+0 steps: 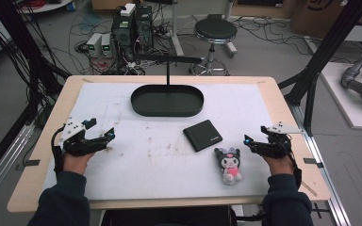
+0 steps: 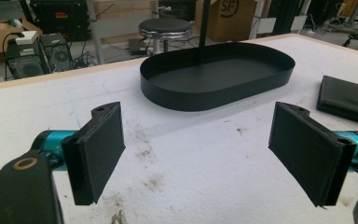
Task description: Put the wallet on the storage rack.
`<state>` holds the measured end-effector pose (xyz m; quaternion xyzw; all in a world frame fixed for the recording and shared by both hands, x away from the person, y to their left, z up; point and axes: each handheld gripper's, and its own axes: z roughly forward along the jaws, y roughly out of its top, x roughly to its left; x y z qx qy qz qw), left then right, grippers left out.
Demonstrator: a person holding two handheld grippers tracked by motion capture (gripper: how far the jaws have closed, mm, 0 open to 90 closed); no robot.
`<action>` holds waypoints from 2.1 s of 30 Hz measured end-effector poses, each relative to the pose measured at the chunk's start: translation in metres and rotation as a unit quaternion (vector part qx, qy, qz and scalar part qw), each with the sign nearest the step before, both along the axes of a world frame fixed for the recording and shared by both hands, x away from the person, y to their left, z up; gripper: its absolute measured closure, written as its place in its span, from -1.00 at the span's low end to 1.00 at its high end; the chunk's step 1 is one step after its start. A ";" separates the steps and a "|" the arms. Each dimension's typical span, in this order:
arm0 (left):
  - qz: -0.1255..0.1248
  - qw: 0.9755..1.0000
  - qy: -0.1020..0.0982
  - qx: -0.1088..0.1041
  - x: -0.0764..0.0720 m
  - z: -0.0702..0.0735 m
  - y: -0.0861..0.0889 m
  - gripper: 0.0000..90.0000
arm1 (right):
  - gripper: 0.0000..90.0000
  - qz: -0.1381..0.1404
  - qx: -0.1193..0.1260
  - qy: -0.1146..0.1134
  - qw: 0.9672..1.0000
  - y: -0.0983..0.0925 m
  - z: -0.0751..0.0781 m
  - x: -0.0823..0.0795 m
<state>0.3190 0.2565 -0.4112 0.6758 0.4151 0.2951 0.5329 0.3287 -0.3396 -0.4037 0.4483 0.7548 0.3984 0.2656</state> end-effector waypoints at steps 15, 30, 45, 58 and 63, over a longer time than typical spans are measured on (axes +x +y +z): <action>-0.001 1.000 0.001 0.006 0.000 -0.001 -0.002 -0.60 | -0.49 0.013 -0.006 -0.001 1.000 0.006 0.000 -0.003; -0.008 1.000 0.009 0.011 0.000 -0.004 -0.007 -0.59 | -0.18 0.140 -0.036 -0.001 0.989 0.061 0.001 0.003; -0.007 1.000 0.014 0.009 0.002 -0.005 -0.008 -0.59 | -0.17 0.222 -0.095 -0.001 0.970 0.105 0.019 0.028; -0.003 1.000 0.015 0.005 0.002 -0.006 -0.005 -0.59 | -0.37 0.223 -0.152 0.056 0.961 0.176 0.001 0.041; -0.002 1.000 0.018 0.005 0.003 -0.007 -0.005 -0.59 | -0.31 0.222 -0.152 0.077 0.960 0.180 -0.001 0.047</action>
